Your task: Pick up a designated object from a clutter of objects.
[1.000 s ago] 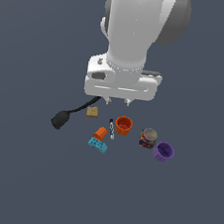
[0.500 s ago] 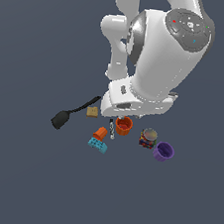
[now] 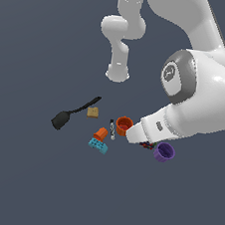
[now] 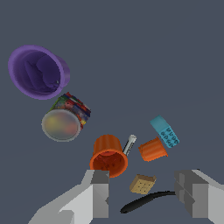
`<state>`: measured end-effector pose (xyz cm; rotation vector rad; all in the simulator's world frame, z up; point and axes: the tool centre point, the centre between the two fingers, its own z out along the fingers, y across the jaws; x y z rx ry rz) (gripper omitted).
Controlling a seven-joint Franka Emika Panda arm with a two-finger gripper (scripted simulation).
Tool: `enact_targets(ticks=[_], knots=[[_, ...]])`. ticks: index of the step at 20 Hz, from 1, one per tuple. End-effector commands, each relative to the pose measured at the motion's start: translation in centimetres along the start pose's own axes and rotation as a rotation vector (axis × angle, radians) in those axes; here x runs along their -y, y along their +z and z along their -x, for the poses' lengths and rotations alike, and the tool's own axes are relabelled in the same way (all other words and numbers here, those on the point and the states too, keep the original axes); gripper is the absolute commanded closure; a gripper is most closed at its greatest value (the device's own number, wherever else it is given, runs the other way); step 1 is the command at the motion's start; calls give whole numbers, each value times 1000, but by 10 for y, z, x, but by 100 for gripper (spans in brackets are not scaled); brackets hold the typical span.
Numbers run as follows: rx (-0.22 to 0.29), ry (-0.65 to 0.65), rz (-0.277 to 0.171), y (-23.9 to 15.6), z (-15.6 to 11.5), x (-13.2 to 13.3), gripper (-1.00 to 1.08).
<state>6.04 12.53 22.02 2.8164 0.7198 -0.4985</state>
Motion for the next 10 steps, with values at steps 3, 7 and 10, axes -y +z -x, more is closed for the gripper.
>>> enact_targets(ticks=[3,7,10], knots=[[73,-99,61,12,-24,27,-20],[138,-182,118,24,-43,52,-20],[187,-241,163,34,-56,72,-20]])
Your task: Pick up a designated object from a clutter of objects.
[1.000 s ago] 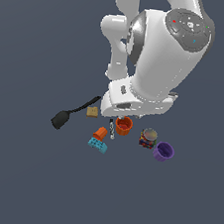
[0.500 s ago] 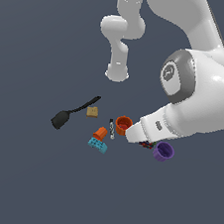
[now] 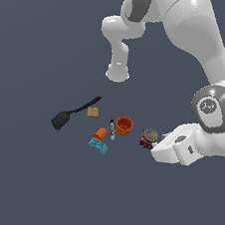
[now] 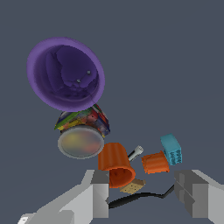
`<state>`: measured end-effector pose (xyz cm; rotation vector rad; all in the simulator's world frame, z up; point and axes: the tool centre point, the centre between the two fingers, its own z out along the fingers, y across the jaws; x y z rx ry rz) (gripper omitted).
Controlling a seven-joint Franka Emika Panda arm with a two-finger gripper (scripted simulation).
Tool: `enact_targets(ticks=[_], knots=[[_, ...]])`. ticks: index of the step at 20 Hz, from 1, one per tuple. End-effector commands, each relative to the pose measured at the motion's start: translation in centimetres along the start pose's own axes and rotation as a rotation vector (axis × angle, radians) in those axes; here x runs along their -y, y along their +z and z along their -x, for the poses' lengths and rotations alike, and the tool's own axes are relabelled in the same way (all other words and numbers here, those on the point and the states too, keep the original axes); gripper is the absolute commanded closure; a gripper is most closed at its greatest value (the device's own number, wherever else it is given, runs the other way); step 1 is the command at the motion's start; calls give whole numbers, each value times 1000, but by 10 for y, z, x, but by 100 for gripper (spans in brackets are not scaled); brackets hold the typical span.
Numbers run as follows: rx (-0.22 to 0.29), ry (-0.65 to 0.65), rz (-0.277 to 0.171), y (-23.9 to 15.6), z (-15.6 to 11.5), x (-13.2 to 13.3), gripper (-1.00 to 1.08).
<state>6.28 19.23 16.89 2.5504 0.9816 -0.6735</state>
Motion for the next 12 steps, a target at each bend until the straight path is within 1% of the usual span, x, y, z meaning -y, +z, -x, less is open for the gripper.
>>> enact_targets(ticks=[1,7,12], knots=[[42,-49,38,4,-14,15,-20],[139,-155,129,15,-44,54,-20],[200,-217,190,24,-60,81,-20]])
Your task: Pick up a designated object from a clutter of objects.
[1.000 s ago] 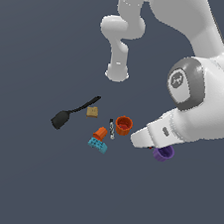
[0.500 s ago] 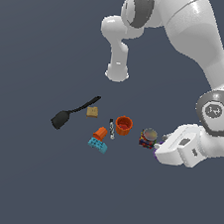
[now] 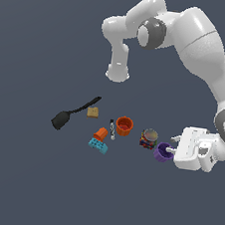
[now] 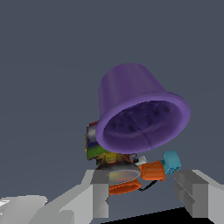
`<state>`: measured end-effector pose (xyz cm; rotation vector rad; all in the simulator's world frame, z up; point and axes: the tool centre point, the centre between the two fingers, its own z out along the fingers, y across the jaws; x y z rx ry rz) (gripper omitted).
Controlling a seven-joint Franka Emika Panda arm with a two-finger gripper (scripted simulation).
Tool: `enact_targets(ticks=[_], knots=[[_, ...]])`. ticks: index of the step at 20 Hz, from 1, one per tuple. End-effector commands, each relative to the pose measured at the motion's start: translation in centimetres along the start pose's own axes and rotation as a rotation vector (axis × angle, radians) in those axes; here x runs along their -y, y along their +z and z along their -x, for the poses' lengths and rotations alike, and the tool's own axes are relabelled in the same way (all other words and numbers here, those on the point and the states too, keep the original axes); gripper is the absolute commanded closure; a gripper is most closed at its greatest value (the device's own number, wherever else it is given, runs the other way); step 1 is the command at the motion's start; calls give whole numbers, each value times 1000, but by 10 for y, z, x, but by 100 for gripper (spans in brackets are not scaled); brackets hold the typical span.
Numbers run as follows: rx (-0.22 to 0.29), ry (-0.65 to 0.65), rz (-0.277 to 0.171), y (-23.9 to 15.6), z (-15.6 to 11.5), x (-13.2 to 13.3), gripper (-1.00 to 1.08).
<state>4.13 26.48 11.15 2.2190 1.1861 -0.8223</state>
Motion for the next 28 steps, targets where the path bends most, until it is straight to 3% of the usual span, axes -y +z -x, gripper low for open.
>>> enact_targets(ticks=[1,10,28], knots=[[28,-26,27,0,-9,10,-20],[79,-72,76,2,-24,31,-20],[79,-73,77,23,-23,30,-20]])
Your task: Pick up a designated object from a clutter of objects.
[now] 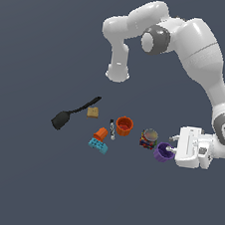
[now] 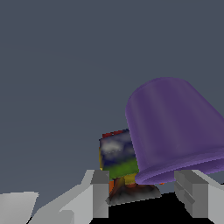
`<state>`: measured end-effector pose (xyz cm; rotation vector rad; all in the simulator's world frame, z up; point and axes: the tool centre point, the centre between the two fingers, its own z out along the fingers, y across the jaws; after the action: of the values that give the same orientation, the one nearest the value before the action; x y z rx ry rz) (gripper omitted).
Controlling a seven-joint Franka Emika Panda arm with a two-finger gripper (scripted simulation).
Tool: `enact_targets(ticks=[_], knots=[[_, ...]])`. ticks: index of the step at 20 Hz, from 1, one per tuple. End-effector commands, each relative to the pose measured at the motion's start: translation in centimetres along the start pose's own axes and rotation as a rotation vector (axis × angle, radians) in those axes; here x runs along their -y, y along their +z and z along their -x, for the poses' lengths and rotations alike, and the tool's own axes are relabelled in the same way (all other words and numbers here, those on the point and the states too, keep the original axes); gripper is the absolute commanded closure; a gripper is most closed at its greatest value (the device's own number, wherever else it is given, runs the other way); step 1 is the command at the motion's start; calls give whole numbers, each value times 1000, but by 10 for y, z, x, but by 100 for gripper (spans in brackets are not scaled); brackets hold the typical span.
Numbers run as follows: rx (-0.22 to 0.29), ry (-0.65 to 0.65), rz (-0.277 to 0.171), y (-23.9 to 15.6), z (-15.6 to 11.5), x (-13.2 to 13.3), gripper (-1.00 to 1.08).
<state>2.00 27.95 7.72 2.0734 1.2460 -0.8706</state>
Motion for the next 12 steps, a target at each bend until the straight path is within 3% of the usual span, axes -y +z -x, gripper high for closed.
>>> enact_targets(ticks=[1,6,7,12], knots=[[0,0,0,5,0,0,-20],[1,-1,1,8,0,0,-20],[1,-1,1,8,0,0,108],[1,-1,1,8,0,0,108]])
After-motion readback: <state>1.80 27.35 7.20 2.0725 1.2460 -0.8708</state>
